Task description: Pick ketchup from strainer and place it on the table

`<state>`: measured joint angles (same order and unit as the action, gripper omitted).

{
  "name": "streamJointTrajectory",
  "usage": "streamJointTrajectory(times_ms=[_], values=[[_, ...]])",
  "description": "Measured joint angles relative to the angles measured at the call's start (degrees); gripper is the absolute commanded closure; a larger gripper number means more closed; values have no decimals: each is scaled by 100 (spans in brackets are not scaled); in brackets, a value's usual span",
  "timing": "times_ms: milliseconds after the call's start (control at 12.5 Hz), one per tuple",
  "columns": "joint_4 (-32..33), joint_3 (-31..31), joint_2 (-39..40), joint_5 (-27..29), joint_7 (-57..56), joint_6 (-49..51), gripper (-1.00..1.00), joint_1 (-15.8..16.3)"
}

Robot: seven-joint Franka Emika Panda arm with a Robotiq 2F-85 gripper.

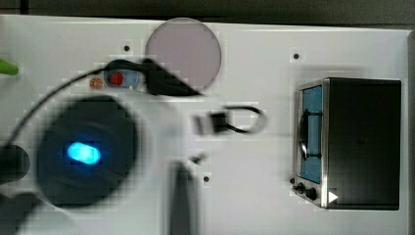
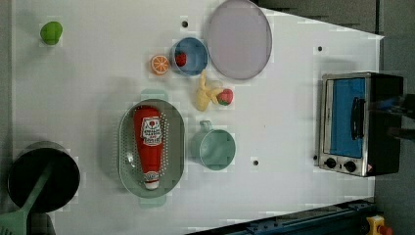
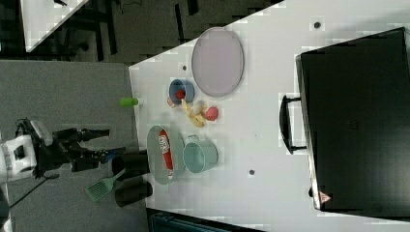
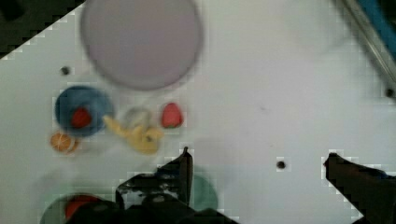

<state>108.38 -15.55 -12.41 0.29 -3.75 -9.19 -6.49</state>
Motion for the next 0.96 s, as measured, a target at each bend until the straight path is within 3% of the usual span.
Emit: streamJointTrajectory(times_ms=[560, 960], values=[[375, -2059, 1487, 30, 0, -1014, -100, 276], [565, -2750, 2311, -90, 5, -2486, -100, 438]])
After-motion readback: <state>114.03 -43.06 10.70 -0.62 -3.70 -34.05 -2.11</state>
